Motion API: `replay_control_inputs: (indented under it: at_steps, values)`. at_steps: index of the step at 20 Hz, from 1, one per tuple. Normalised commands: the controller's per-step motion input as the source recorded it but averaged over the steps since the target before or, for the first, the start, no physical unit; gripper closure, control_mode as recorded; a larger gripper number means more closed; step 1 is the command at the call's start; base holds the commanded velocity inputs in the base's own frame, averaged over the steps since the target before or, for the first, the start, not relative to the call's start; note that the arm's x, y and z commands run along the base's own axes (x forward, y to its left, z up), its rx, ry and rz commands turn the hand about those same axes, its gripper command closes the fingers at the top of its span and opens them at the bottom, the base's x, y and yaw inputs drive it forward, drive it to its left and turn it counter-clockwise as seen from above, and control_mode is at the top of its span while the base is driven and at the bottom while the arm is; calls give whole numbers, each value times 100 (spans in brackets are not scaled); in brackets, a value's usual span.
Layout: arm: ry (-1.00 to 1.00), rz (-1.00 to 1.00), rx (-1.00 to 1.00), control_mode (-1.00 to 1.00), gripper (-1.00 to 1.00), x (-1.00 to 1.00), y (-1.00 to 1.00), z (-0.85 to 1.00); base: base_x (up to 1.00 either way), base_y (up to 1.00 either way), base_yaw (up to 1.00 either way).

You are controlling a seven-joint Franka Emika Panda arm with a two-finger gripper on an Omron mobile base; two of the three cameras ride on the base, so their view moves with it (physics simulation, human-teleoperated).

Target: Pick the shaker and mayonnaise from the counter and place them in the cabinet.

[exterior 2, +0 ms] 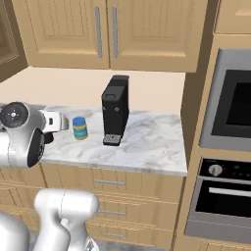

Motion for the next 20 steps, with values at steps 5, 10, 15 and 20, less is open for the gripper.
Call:
replay_control_inputs:
  at_steps: [5, 10, 15, 20]
  values:
    - [0, 0, 0, 100, 100, 0, 0, 0, -81, -9, 0]
    - [0, 0, 0, 100, 100, 0, 0, 0, -69, 19, 0]
    - [0, 0, 0, 100, 100, 0, 0, 0, -56, 55, 0]
    - [0, 0, 0, 100, 100, 0, 0, 0, -40, 88, 0]
